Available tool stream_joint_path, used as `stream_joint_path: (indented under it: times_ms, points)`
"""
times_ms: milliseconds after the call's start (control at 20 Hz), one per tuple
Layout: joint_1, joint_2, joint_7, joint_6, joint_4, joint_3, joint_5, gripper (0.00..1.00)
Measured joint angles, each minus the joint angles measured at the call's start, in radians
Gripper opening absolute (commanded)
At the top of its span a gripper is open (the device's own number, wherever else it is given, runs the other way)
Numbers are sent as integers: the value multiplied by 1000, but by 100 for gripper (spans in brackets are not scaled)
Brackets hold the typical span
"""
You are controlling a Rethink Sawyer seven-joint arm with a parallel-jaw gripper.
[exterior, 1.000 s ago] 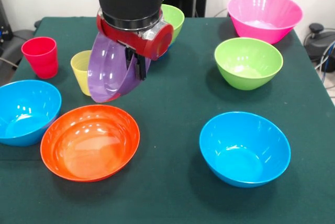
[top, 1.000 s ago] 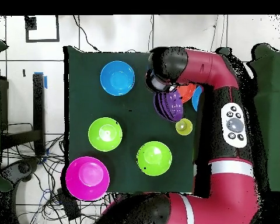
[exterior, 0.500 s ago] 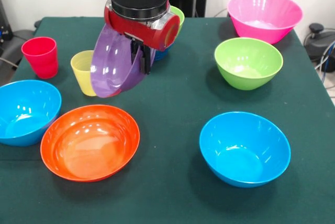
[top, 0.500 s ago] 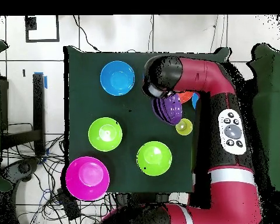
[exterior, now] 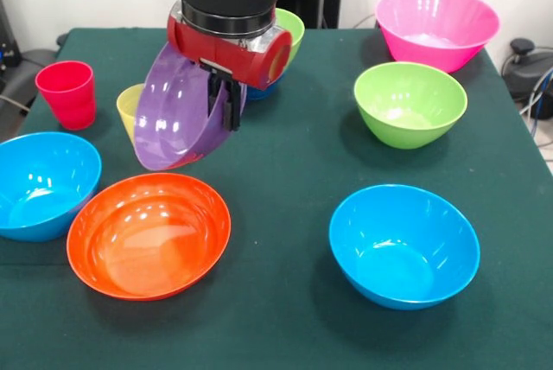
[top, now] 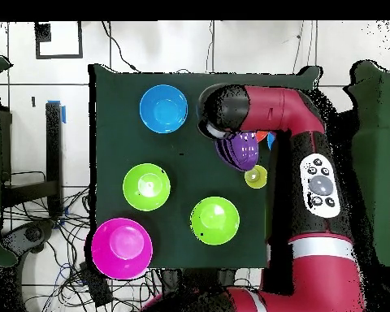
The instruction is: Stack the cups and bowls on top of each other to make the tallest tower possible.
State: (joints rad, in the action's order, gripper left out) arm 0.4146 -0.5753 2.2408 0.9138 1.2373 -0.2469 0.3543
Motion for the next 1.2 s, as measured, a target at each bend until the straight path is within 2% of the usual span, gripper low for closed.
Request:
stream_joint_path:
  times_ms: [450, 1200]
  points:
    - [-18, -33, 0, 0, 25, 0, 21, 0]
    - [-6, -88, 0, -43, 110, 0, 28, 0]
